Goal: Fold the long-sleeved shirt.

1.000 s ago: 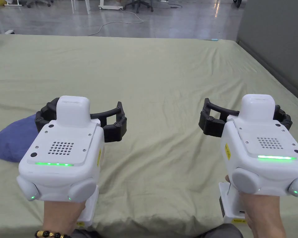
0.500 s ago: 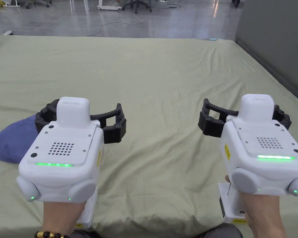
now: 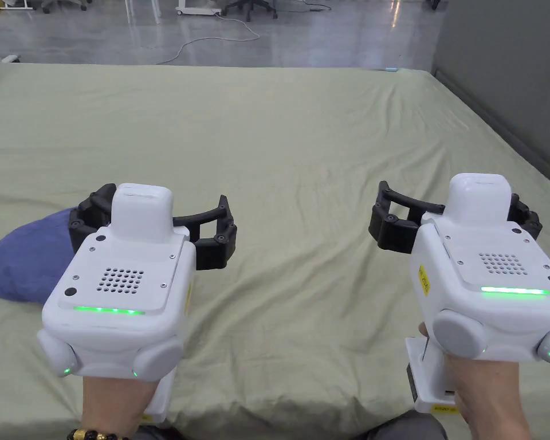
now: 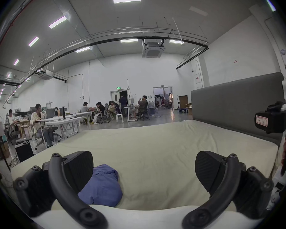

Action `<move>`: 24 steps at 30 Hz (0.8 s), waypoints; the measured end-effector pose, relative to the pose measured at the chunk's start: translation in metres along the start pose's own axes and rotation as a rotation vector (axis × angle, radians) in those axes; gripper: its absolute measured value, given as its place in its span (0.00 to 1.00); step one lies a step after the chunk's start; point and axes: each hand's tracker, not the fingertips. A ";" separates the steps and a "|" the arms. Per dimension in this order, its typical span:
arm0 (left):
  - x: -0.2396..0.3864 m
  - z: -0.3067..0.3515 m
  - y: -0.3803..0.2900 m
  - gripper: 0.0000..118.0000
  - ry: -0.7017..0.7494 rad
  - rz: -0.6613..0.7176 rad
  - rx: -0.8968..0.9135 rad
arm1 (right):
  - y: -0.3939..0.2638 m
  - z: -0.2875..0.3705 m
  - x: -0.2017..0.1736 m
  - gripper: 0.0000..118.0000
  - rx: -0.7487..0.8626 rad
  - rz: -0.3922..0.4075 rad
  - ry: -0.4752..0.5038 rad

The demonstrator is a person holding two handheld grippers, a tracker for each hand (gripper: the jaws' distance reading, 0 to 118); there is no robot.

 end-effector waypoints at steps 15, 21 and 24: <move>-0.003 -0.002 0.001 0.00 0.012 0.048 -0.073 | 0.000 -0.007 -0.002 0.00 -0.065 0.016 -0.012; -0.005 -0.003 -0.001 0.00 0.020 0.044 -0.055 | 0.002 -0.010 -0.010 0.00 -0.049 0.015 -0.020; -0.013 -0.004 0.000 0.00 0.051 0.035 -0.051 | 0.004 -0.011 -0.023 0.00 -0.045 0.020 0.013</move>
